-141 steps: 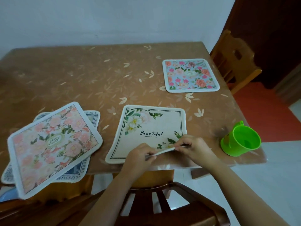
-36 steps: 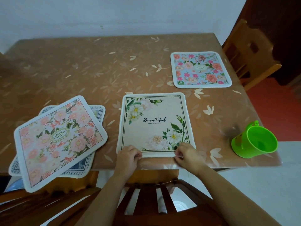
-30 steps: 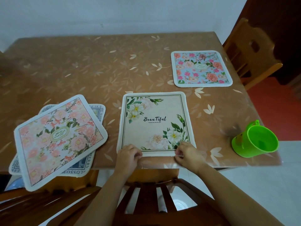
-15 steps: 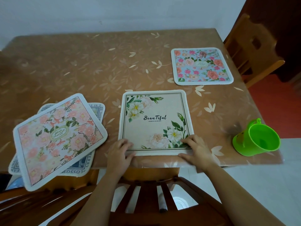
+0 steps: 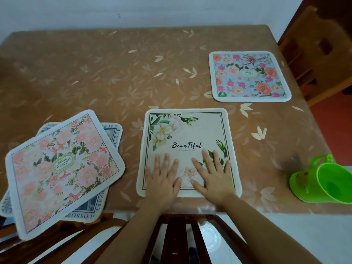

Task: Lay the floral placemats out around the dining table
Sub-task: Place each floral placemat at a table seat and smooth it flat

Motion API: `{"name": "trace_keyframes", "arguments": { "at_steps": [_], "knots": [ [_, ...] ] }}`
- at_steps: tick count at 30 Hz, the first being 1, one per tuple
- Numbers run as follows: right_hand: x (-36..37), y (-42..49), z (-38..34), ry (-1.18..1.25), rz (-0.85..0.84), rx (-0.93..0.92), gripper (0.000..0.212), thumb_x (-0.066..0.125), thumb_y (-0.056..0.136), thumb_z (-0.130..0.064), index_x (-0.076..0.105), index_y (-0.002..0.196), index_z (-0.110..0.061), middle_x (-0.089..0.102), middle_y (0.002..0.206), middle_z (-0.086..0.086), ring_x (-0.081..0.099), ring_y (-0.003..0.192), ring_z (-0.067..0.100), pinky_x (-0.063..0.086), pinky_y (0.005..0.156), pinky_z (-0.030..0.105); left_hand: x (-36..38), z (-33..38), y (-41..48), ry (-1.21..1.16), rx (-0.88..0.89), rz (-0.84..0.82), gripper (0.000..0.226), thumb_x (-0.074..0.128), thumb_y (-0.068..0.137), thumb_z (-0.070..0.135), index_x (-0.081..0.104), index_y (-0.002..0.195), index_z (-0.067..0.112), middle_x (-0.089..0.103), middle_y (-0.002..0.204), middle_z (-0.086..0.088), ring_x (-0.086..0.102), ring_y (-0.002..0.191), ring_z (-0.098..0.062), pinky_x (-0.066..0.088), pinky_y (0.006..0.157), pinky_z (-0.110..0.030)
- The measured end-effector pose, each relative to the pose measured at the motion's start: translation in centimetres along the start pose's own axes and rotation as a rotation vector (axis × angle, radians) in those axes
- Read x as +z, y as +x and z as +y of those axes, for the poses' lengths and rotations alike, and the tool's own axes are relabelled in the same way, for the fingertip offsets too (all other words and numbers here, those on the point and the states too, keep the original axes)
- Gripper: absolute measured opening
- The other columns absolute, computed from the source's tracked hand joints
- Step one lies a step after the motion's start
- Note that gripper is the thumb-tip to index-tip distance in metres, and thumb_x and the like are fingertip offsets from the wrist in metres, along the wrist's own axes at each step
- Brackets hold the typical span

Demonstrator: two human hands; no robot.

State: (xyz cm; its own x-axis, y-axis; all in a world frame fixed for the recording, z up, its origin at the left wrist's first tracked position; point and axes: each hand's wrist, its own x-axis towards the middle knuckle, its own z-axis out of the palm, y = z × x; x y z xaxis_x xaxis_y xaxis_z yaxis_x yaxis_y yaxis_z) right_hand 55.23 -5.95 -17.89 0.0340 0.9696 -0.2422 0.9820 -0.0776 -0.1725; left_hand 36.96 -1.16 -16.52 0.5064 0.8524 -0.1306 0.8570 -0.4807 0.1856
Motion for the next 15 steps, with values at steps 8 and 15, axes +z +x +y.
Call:
{"name": "trace_keyframes", "arguments": {
  "at_steps": [8, 15],
  "knots": [
    [-2.4, 10.0, 2.3, -0.044, 0.048, -0.045, 0.063, -0.003, 0.079, -0.067, -0.016, 0.136, -0.043, -0.017, 0.153, -0.006, -0.027, 0.135, 0.022, -0.004, 0.106, 0.064, 0.5, -1.5, 8.6, 0.043, -0.031, 0.045, 0.058, 0.021, 0.09, 0.046, 0.02, 0.142, 0.022, 0.015, 0.153, -0.006, 0.01, 0.139, -0.031, 0.018, 0.102, -0.066],
    [-4.0, 16.8, 3.8, -0.023, 0.147, 0.082, 0.058, 0.015, 0.089, -0.056, 0.0, 0.141, -0.035, -0.003, 0.155, -0.004, -0.01, 0.141, 0.023, 0.006, 0.104, 0.067, 0.4, -2.4, 15.3, 0.037, -0.06, 0.105, 0.057, 0.021, 0.091, 0.043, 0.014, 0.143, 0.02, 0.012, 0.154, -0.002, 0.005, 0.14, -0.026, 0.011, 0.104, -0.065]
  ]
}}
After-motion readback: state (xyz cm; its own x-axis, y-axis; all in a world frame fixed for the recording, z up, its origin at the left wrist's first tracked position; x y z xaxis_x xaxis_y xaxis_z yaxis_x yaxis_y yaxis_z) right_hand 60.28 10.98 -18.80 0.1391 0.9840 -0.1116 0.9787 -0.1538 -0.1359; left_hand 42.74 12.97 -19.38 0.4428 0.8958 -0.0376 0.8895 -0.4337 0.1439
